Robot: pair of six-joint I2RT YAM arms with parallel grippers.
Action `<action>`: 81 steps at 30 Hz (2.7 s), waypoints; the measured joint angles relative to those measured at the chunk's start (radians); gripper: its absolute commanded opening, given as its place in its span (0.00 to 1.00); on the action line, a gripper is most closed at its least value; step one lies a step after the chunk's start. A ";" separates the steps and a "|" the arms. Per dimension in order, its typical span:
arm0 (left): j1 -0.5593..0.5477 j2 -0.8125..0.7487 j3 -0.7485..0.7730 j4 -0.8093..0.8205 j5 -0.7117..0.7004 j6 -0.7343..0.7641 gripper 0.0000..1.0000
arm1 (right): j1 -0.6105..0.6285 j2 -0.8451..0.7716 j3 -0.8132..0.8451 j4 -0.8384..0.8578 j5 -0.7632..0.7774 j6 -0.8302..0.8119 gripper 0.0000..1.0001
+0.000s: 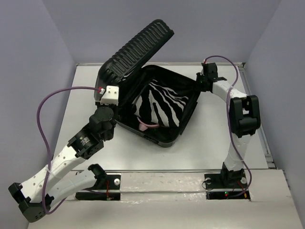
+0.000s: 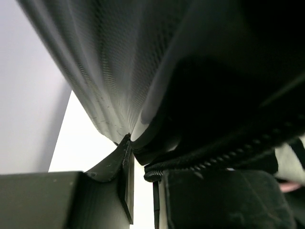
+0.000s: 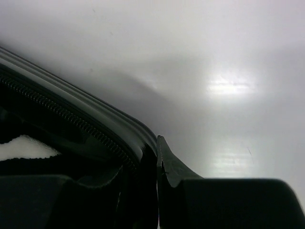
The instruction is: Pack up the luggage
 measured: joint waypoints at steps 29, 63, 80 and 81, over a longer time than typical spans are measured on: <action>-0.173 0.200 0.286 0.074 0.622 -0.240 0.83 | 0.018 0.084 0.054 0.170 -0.205 0.224 0.80; 0.570 0.489 0.468 0.045 0.587 -0.375 0.98 | 0.115 -0.073 0.281 -0.364 0.601 -0.134 1.00; 0.654 0.752 0.731 -0.075 0.545 -0.312 0.97 | -0.111 -0.644 -0.338 -0.132 0.147 0.180 0.34; 0.671 0.808 0.790 -0.090 0.579 -0.310 0.92 | -0.101 -0.679 -0.373 -0.097 0.103 0.194 0.07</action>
